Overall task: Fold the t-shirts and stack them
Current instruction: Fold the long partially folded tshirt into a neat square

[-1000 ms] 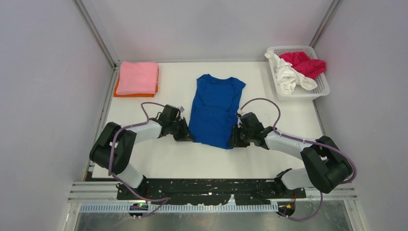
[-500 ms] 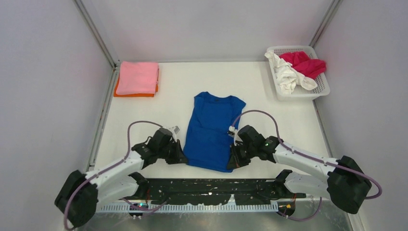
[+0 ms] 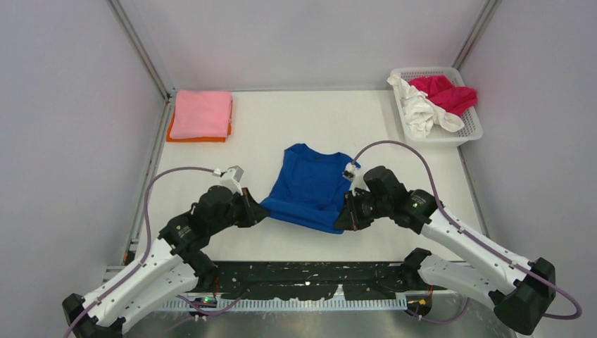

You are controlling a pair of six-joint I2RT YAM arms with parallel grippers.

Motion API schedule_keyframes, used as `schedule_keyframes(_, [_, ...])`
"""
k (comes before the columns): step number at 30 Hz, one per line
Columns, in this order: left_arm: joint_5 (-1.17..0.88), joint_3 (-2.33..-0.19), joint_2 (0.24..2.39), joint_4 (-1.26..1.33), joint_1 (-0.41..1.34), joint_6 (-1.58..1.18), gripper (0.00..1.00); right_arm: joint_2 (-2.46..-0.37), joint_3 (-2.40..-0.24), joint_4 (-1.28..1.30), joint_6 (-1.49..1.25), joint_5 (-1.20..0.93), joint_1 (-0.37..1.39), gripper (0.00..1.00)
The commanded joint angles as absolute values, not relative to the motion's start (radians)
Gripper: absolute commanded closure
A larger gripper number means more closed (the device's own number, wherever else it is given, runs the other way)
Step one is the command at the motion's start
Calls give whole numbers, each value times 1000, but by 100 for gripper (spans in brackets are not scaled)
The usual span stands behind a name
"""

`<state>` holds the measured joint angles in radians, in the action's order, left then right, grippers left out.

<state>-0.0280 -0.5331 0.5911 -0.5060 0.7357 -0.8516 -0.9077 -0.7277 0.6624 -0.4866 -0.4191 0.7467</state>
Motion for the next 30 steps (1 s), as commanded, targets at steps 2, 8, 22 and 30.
schedule_keyframes(2, [214, -731, 750, -518, 728, -781, 100, -891, -802, 694, -419, -354, 622, 94])
schedule_keyframes(8, [259, -850, 930, -422, 693, -719, 100, -940, -835, 646, -383, -377, 477, 94])
schedule_keyframes(22, [62, -1145, 1409, -331, 511, -622, 100, -1154, -890, 477, -376, -383, 305, 95])
schedule_keyframes(30, [57, -1386, 1690, -421, 487, -573, 100, -1286, -896, 337, -390, -288, 273, 95])
